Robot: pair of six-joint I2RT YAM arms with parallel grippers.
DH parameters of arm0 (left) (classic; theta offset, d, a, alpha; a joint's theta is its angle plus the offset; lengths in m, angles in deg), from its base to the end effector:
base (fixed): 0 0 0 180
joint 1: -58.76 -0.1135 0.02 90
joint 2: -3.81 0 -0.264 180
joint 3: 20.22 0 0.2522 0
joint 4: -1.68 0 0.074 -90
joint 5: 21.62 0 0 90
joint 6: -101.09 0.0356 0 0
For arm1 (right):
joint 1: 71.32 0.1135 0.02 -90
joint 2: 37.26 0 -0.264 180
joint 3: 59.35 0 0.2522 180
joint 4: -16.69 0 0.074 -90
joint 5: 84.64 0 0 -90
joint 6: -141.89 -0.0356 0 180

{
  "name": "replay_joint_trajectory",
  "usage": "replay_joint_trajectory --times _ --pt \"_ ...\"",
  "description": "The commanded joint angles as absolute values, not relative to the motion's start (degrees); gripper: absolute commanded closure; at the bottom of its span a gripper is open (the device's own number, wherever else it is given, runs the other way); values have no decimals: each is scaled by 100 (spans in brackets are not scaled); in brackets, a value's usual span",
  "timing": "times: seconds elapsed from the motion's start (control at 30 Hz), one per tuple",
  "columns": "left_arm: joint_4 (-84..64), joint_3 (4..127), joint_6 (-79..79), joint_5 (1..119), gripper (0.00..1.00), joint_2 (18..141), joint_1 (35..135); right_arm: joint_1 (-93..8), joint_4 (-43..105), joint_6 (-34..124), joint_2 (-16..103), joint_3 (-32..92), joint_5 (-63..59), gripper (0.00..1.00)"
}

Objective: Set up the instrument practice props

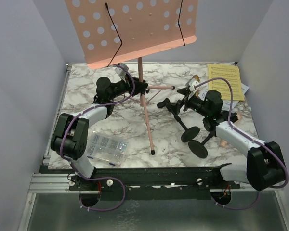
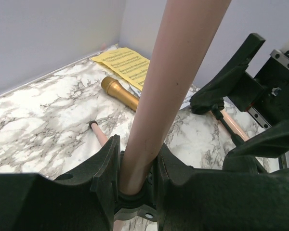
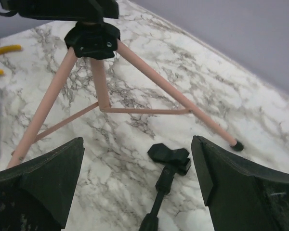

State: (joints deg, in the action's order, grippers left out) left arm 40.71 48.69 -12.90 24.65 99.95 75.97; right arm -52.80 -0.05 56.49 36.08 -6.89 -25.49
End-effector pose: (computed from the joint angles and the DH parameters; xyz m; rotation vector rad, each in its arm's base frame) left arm 0.3463 -0.1330 0.2810 0.5907 1.3990 -1.1010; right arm 0.2637 0.1076 0.2690 -0.7309 1.5016 0.6254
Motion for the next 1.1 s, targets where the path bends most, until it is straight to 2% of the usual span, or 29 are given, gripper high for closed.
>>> replay_joint_trajectory --times 0.0,0.13,0.23,0.3,0.43,0.6,0.7,0.73,1.07 --pt "4129 4944 -2187 2432 100 9882 7594 -5125 -430 7391 3796 -238 -3501 0" --pt "4127 4926 -2167 2430 100 9836 7592 -5038 -1396 8252 4105 -456 -4225 1" --pt "4127 4935 -2178 2415 100 9795 7590 -5001 -2335 8268 4574 -449 -4720 3" --pt "4127 4935 -2186 2407 100 9763 7590 -4925 -2407 8212 4892 -166 -4892 8" --pt "4127 4957 -2217 2394 100 9771 7589 -4535 -2451 8794 5322 71 -4635 10" --pt "4153 4961 -2266 2383 100 9777 7590 -4308 -2622 8756 5843 470 -4184 26" --pt "4162 4960 -2275 2387 100 9767 7590 -4290 -2497 8628 5966 658 -4022 47" --pt "4162 4959 -2275 2386 100 9765 7592 -4285 -2391 8615 5983 711 -4000 51" --pt "4187 4961 -2301 2380 100 9745 7590 -4285 -2350 8342 6308 895 -3813 57"
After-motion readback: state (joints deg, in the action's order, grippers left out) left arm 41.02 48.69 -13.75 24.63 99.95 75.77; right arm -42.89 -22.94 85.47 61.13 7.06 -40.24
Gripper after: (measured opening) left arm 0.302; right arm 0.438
